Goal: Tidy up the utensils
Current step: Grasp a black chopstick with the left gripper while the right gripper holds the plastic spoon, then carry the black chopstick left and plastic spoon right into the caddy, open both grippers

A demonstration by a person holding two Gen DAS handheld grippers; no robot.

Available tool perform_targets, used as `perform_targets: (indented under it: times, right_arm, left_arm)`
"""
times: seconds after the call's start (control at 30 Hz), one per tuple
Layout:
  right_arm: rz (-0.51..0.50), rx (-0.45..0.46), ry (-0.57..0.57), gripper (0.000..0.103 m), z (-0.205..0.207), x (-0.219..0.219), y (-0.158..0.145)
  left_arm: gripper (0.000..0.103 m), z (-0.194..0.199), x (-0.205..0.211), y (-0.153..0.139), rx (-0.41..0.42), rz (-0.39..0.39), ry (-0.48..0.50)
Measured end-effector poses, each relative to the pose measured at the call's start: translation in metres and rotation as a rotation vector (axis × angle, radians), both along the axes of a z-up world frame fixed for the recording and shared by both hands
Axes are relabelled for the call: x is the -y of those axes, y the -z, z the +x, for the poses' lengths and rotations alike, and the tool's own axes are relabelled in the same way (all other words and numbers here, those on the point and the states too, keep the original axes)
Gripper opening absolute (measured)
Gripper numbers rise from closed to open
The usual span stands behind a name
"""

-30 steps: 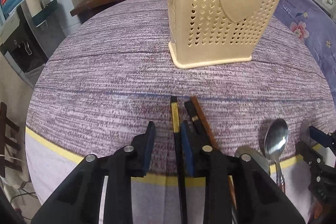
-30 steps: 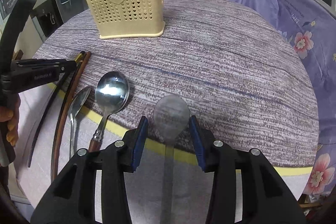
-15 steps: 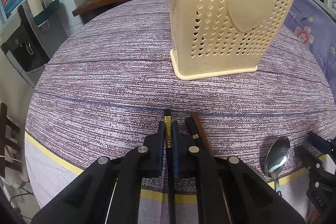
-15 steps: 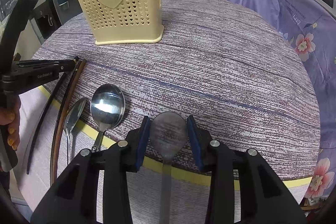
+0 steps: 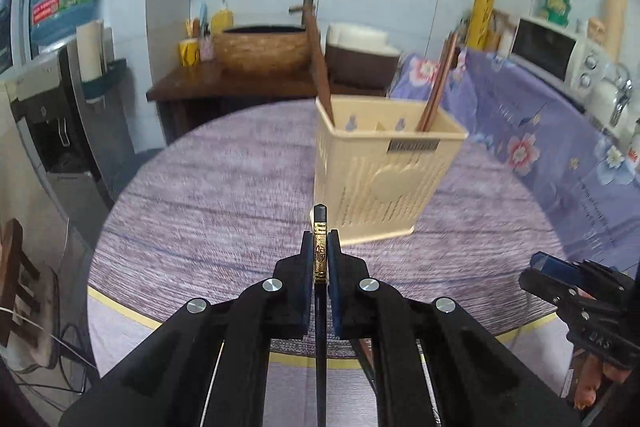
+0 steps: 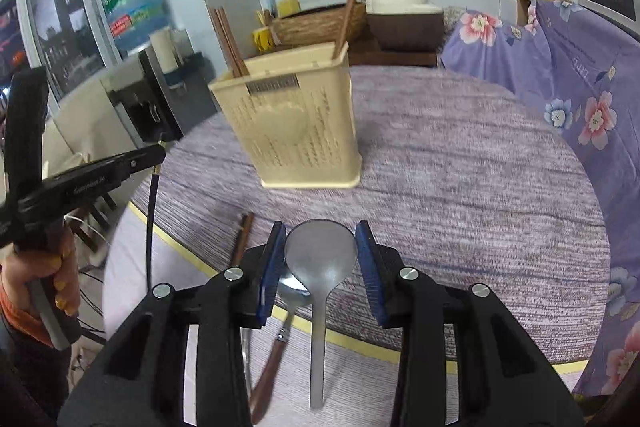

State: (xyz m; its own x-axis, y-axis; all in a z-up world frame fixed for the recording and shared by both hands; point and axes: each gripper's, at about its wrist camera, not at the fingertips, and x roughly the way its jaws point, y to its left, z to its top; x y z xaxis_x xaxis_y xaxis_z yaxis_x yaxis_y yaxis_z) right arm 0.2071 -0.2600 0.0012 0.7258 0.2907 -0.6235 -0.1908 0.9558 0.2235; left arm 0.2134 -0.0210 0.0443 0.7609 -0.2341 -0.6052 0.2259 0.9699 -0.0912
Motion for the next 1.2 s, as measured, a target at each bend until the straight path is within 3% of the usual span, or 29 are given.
perform_targets:
  times: [0.33, 0.47, 0.6, 0.8, 0.9, 1.03, 1.2]
  right_arm:
    - [0.003, 0.039, -0.018, 0.037, 0.0, -0.005, -0.029]
    - [0.01, 0.079, -0.022, 0.037, 0.008, -0.005, -0.046]
    - [0.021, 0.163, -0.013, 0.037, 0.024, -0.007, -0.077]
    - [0.043, 0.343, 0.022, 0.037, 0.074, -0.018, -0.156]
    - [0.057, 0.392, 0.046, 0.037, 0.102, -0.024, -0.179]
    - [-0.004, 0.412, 0.062, 0.037, 0.133, -0.038, -0.172]
    - [-0.047, 0.38, 0.082, 0.037, 0.145, -0.041, -0.13]
  left_arm:
    - [0.008, -0.016, -0.011, -0.023, 0.073, -0.046, 0.015]
    - [0.008, -0.016, -0.013, -0.045, 0.114, -0.058, 0.016]
    - [0.008, -0.006, -0.009, -0.087, 0.17, -0.079, 0.027]
    - [0.008, 0.017, 0.011, -0.162, 0.32, -0.082, 0.007]
    - [0.008, 0.034, 0.02, -0.182, 0.374, -0.095, -0.017]
    - [0.008, 0.063, 0.031, -0.171, 0.372, -0.095, -0.07]
    - [0.008, 0.077, 0.036, -0.117, 0.302, -0.076, -0.075]
